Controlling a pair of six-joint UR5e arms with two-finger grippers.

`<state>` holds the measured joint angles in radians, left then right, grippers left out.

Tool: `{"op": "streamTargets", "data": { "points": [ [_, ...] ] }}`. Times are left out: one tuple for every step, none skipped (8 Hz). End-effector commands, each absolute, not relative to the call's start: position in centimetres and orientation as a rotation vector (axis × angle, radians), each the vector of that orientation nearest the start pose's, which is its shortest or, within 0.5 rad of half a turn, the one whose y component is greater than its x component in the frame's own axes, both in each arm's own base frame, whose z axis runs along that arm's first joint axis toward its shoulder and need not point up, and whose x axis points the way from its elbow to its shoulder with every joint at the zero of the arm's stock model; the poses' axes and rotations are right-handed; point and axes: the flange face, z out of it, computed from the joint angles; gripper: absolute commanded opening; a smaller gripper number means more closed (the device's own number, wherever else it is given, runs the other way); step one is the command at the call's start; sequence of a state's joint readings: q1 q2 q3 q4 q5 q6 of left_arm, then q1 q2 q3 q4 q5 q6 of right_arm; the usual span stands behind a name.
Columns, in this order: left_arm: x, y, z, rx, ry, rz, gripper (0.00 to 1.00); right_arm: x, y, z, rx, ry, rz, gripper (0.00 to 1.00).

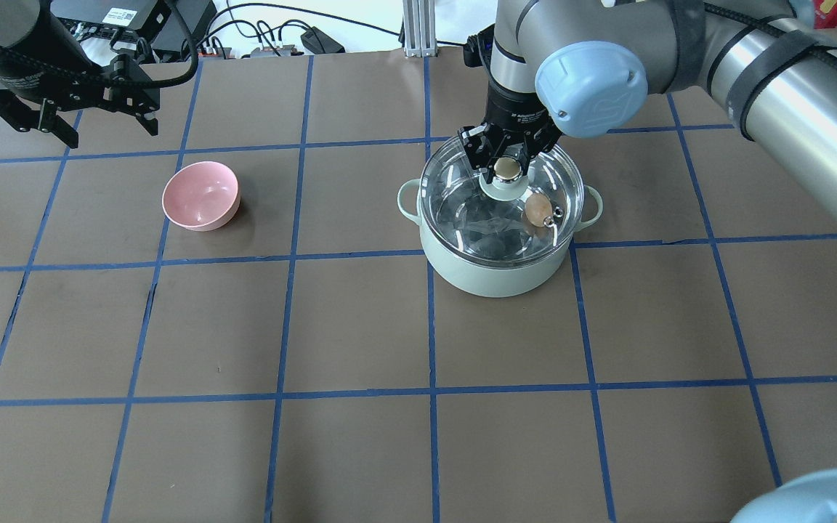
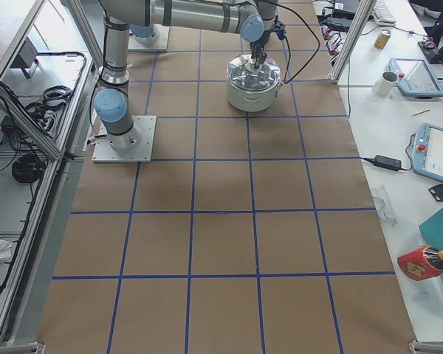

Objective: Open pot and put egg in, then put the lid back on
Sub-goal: 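Lower the lid onto the pot and open the right gripper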

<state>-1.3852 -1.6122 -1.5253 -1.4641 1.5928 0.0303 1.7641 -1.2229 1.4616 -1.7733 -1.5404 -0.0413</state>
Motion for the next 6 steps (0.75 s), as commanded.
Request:
{"op": "streamTargets", "data": {
  "points": [
    [-3.2,-53.8,49.5,-0.242,3.095,-0.153,1.00,25.4,-58.6,35.9,-0.363,3.092,0.075,0.00],
    [-3.1,-53.9,49.1,-0.244,3.097,-0.141,1.00,25.4,-58.7,35.8,-0.364,3.094,0.077,0.00],
    [-3.4,-53.9,48.9,-0.240,3.107,-0.138,1.00,25.4,-58.7,35.8,-0.363,3.092,0.077,0.00],
    [-3.7,-53.5,49.3,-0.233,3.108,-0.138,1.00,25.4,-58.7,35.7,-0.363,3.092,0.080,0.00],
    [-3.7,-53.3,49.8,-0.221,3.103,-0.149,1.00,25.4,-58.7,35.7,-0.363,3.092,0.080,0.00],
    [-3.8,-53.0,50.3,-0.221,3.101,-0.165,1.00,25.4,-58.7,35.6,-0.363,3.092,0.082,0.00]
  ]
}}
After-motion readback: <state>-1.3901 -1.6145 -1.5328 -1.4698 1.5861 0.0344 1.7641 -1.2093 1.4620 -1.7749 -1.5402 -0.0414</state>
